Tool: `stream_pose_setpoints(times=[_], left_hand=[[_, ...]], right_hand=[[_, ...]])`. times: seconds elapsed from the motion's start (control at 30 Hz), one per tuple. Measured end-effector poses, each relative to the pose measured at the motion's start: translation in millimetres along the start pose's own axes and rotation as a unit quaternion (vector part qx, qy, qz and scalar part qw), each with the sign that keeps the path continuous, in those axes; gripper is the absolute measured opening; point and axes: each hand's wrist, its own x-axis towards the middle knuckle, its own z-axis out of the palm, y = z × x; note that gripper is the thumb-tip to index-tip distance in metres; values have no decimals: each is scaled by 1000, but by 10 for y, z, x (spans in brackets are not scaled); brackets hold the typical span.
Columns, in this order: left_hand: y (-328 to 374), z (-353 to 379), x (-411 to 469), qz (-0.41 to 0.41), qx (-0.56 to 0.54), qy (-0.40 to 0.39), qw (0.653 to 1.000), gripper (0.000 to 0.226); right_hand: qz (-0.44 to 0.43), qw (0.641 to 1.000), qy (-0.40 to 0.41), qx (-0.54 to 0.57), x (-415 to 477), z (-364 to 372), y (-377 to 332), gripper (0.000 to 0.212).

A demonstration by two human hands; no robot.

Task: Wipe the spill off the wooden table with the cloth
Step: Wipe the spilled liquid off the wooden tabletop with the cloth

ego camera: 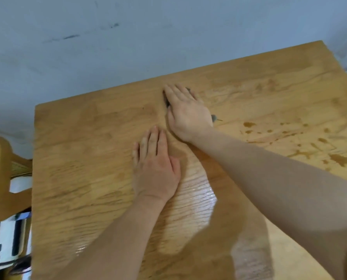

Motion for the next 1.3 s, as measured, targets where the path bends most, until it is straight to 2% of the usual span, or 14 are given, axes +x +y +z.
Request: stream_pose_setpoints(times=[0.1, 0.23, 0.33, 0.43, 0.5, 0.6, 0.67, 0.73, 0.83, 0.9, 0.93, 1.13, 1.2, 1.3], left_hand=[[2, -2, 18, -14, -12, 10, 1000, 59], [-6, -6, 11, -13, -5, 5, 1000, 59], [-7, -13, 36, -14, 7, -4, 1000, 60], [-2, -9, 50, -16, 6, -15, 1000, 61], [-3, -19, 33, -16, 3, -20, 1000, 62], [7, -38, 17, -14, 0, -24, 1000, 62], [-1, -43, 32, -12, 1, -29, 1000, 62], [-9, -42, 52, -10, 5, -32, 999, 62], [-10, -42, 60, -10, 9, -34, 999, 61], [0, -39, 58, -10, 9, -31, 999, 62], [6, -42, 51, -9, 8, -30, 999, 62], [7, -51, 35, -10, 9, -30, 999, 63], [6, -56, 56, -12, 12, -31, 999, 63], [3, -61, 71, -13, 15, -38, 999, 63]], right_hand=[[-65, 997, -30, 22, 11, 113, -273, 50], [-146, 988, -52, 26, 93, -53, 64, 50], [-2, 999, 42, 16, 411, -126, 421, 49], [89, 994, 64, -19, 576, -88, 444, 51], [49, 998, 49, -6, 491, -53, 259, 52], [-98, 995, -2, 23, 92, 10, -17, 53], [-148, 988, -25, 23, -69, -23, 86, 50], [-108, 994, 9, 20, 24, -120, 399, 49], [90, 993, 70, -4, 369, -292, 884, 49], [156, 985, 76, -15, 475, -292, 854, 53], [152, 985, 77, -14, 433, -260, 730, 54], [-46, 999, 11, 5, -473, -32, 36, 52], [-25, 999, 18, -9, -298, -100, 225, 52], [110, 992, 59, -17, 274, -238, 652, 55]])
